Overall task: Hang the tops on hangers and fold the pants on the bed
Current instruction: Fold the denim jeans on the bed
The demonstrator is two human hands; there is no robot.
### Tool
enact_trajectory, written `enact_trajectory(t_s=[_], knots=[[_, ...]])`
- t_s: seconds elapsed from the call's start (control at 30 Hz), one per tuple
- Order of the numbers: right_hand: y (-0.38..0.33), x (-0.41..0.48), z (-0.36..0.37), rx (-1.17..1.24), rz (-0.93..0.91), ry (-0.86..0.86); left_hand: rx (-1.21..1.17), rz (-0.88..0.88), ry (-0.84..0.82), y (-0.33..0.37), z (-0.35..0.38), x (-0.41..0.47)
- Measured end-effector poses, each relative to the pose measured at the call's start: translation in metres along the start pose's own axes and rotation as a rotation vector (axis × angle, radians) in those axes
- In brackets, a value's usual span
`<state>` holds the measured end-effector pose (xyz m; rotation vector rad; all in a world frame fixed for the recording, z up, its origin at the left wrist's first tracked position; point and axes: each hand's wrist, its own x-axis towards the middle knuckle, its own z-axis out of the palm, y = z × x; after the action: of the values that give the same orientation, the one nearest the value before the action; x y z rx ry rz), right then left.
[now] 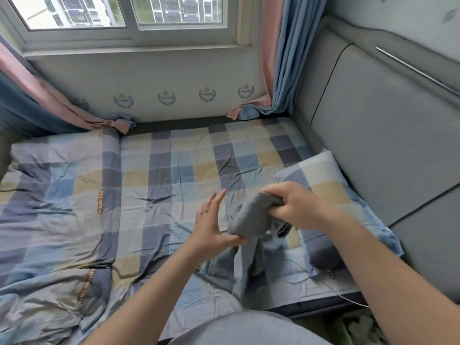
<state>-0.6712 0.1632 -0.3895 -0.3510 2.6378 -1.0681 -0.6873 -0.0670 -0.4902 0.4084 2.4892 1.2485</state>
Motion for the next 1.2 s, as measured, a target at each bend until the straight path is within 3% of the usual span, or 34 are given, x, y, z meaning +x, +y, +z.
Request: enact_trajectory(t_s=[0.1,0.17,0.27,0.5,0.67,0.73,0.83,0.93,1.2], knots=[[-0.015,0.006,-0.034,-0.030,-0.132,0.081,-0.201,0.083,-0.193,0.029,0.011,0.011],[-0.019,0.011,-0.054,-0.036,-0.214,0.168,-0.300,0.075,-0.218,0.043,0.021,0.014],[-0.016,0.022,-0.071,0.021,-0.250,0.286,-0.344,0.110,-0.174,0.049,0.030,0.016],[0.012,0.044,-0.060,0.056,-0.091,0.535,-0.625,-0.019,-0.034,0.053,0.007,0.019],[0.026,0.034,-0.010,0.404,0.029,0.606,-0.794,-0.087,0.178,0.063,-0.018,0.025],[0.033,0.026,0.023,0.543,0.039,0.542,-0.897,-0.125,0.227,0.070,-0.029,0.028],[0.043,0.022,0.072,0.686,0.086,0.237,-1.010,-0.143,0.221,0.081,-0.043,0.033],[0.052,0.026,0.108,0.673,0.155,0.048,-1.043,-0.165,0.219,0.094,-0.053,0.039],[0.065,0.037,0.118,0.609,0.296,0.127,-1.227,-0.254,0.180,0.102,-0.058,0.052]])
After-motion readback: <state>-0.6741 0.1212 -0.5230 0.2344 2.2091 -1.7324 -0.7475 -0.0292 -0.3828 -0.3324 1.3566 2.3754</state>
